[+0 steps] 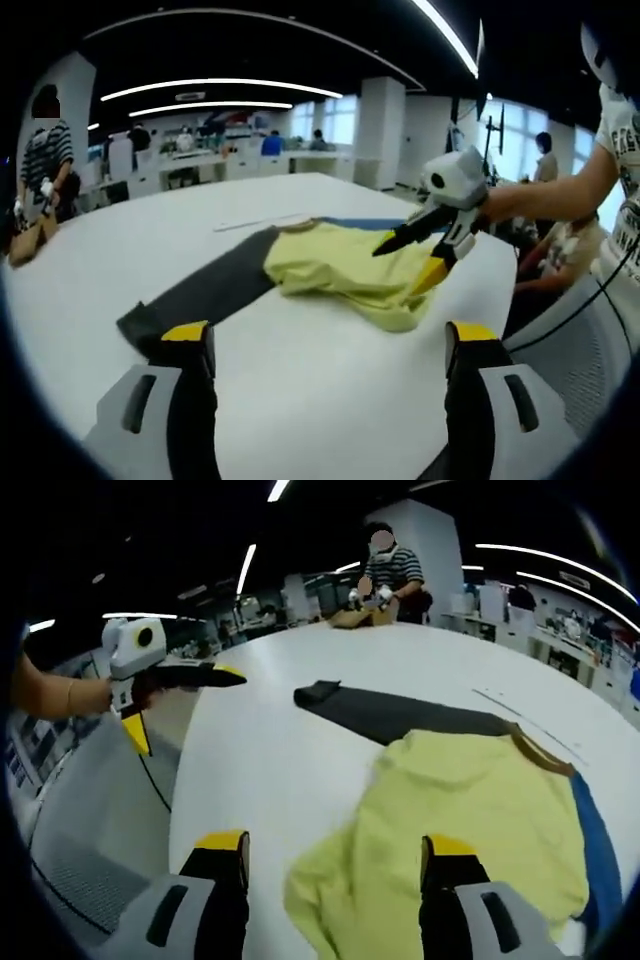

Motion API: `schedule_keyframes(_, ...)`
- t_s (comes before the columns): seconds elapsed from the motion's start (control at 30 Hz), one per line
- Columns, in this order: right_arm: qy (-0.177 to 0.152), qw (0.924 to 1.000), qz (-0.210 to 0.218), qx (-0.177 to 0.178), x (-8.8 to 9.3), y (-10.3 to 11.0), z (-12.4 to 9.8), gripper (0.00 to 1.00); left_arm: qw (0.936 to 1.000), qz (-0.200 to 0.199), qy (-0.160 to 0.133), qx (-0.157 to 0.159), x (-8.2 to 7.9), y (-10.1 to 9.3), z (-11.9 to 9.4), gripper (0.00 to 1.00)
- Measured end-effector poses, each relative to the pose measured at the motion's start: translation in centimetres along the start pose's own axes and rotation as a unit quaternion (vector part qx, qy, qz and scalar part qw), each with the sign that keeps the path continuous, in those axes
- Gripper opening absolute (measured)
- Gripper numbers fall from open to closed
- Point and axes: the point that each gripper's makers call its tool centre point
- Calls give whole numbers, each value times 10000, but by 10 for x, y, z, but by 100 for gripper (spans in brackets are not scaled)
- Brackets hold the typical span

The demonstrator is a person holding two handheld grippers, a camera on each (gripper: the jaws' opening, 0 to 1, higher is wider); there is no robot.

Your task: Fold the garment on the visible template until the final outline fits inside the template.

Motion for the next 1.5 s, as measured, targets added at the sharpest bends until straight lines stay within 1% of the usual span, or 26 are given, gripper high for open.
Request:
schedule_keyframes(0.2,102,9997,-206,-24,4,9,18,59,10000,-18,23,19,2,-10,0,90)
schedule_keyframes(0.27,127,9996,-240,33,6,8,24,57,10000,-18,44,18,3,-12,0,89)
schedule_keyframes(0.4,280,9988,-343,193,13,3,33,53,10000,-37,42,28,4,-15,-2,89)
schedule_keyframes(0.47,380,9983,-279,353,17,-2,37,51,10000,-47,30,26,4,-15,-3,88)
schedule_keyframes(0.63,451,9974,-211,520,21,-8,43,48,10000,-77,55,25,8,-17,-3,87)
schedule_keyframes(0.77,559,9964,-158,619,26,-14,49,45,9999,-124,1,27,7,-18,-2,86)
schedule_keyframes(0.8,522,9963,-201,647,25,-16,49,43,9999,-137,-9,23,7,-19,-2,86)
schedule_keyframes(0.9,583,9944,-456,748,27,-18,49,39,9998,-187,-54,26,8,-20,0,85)
schedule_keyframes(0.97,570,9938,-540,782,27,-18,49,37,9998,-200,-42,24,9,-20,0,85)
schedule_keyframes(1.03,566,9938,-505,814,27,-18,47,35,9998,-196,-13,23,11,-20,0,85)
schedule_keyframes(1.17,569,9934,-481,872,26,-21,46,26,9998,-178,9,31,11,-20,1,83)
schedule_keyframes(1.3,598,9923,-460,981,26,-27,43,14,9999,-148,35,66,12,-21,2,82)
schedule_keyframes(1.4,597,9926,-408,979,24,-30,41,8,9999,-120,77,76,12,-20,4,80)
schedule_keyframes(1.5,607,9932,-392,915,21,-30,39,6,9999,-92,67,98,11,-21,6,80)
Point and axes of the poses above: the point that each gripper's makers call its tool centre point, and the gripper's own axes: z roughly forward along the fingers, y roughly to its left, x roughly out of its underside, and after that the axes turned 8 degrees about x, right-handed
